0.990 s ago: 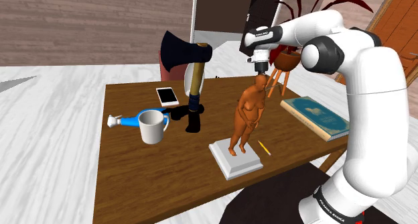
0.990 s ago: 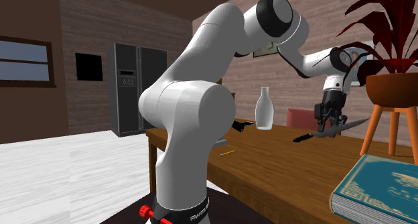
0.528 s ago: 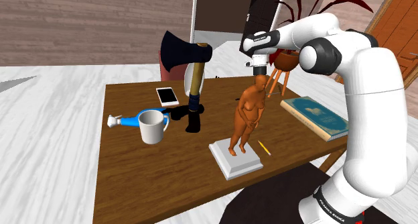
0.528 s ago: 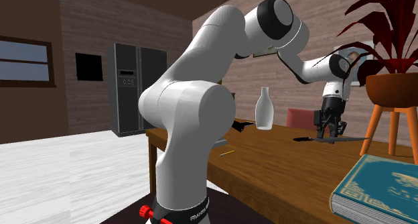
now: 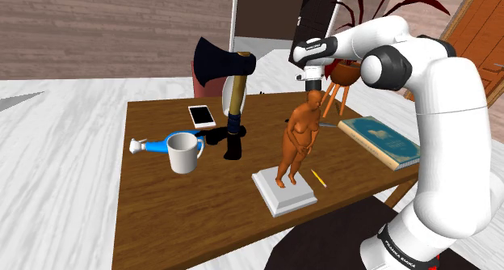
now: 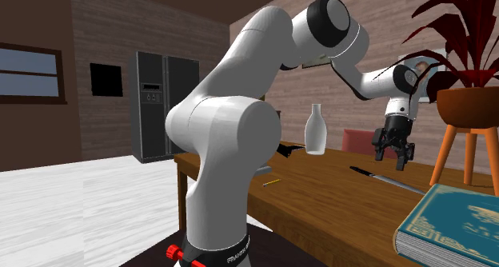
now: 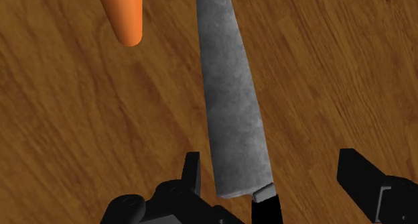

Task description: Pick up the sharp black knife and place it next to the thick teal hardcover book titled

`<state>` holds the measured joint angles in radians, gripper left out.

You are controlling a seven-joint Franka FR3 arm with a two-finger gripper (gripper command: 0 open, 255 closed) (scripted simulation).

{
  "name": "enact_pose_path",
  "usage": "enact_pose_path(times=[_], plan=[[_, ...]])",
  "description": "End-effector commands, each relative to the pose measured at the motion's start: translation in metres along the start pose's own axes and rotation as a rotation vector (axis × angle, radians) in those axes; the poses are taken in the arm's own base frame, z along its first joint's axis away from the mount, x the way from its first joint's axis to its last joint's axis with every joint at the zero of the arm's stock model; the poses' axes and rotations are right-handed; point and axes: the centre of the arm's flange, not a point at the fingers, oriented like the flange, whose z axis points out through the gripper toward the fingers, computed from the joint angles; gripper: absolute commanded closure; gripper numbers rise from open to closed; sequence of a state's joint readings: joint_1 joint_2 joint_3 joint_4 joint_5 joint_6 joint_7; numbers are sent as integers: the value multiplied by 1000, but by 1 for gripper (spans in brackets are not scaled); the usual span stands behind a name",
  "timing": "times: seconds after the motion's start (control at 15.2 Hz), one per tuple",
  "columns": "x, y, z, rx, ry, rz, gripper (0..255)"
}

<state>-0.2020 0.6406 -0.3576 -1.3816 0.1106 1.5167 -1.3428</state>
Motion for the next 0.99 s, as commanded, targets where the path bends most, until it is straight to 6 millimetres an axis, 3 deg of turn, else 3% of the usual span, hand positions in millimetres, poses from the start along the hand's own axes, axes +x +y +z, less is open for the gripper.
enact_pose_path(times=[0.0, 0.13, 0.4, 0.92], plan=[[0, 0, 0, 0, 0, 0, 0], [0, 0, 0, 0, 0, 0, 0], [0, 0, -50, 0, 0, 0, 0], [0, 0, -50, 0, 0, 0, 0]])
